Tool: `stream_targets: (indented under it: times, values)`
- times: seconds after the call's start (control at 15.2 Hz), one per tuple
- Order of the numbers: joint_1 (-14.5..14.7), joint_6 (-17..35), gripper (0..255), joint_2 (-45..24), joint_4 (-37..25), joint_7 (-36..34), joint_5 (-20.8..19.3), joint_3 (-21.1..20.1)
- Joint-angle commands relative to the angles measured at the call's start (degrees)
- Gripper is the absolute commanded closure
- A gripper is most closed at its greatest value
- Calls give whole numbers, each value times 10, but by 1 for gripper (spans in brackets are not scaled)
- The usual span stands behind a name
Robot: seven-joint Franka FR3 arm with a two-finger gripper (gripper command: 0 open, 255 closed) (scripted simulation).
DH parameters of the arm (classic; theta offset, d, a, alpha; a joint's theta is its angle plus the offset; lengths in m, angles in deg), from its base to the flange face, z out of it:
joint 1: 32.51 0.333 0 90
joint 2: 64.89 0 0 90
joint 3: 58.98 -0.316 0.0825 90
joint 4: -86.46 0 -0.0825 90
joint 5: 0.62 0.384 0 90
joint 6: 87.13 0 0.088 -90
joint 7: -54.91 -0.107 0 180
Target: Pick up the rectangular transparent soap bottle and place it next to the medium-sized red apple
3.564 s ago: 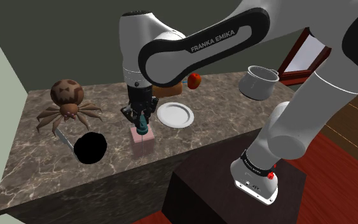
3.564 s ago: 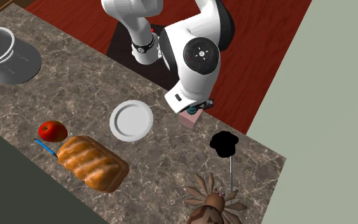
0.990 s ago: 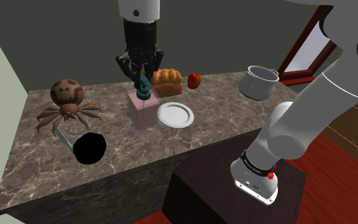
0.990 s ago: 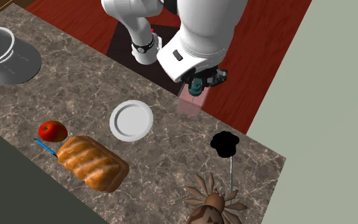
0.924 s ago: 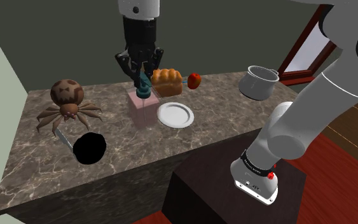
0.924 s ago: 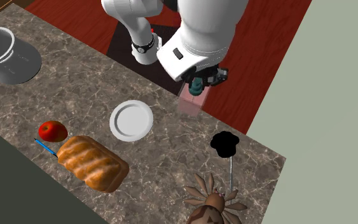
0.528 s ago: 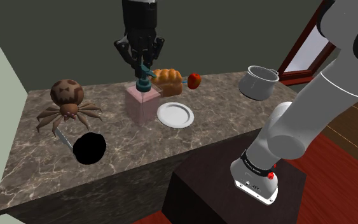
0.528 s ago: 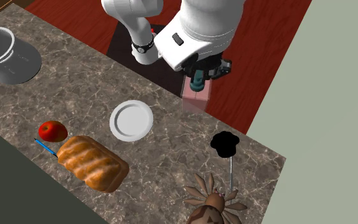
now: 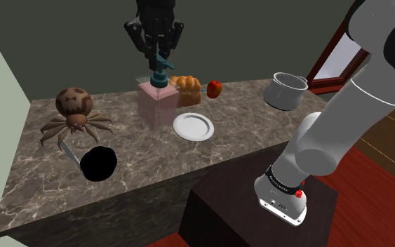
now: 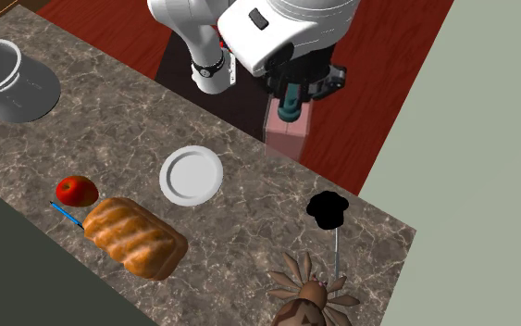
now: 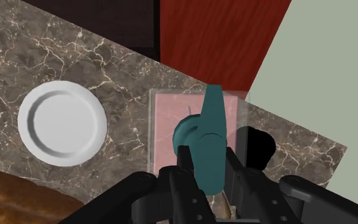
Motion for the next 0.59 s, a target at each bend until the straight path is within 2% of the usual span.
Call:
stream_targets:
  times: [0.0, 0.07, 0.53]
  values:
    - [1, -16, 255, -8, -24, -4, -3, -1]
    - [1, -20, 255, -10, -29, -4, -4, -1]
    - [-42, -8, 255, 63, 61, 110, 5, 65]
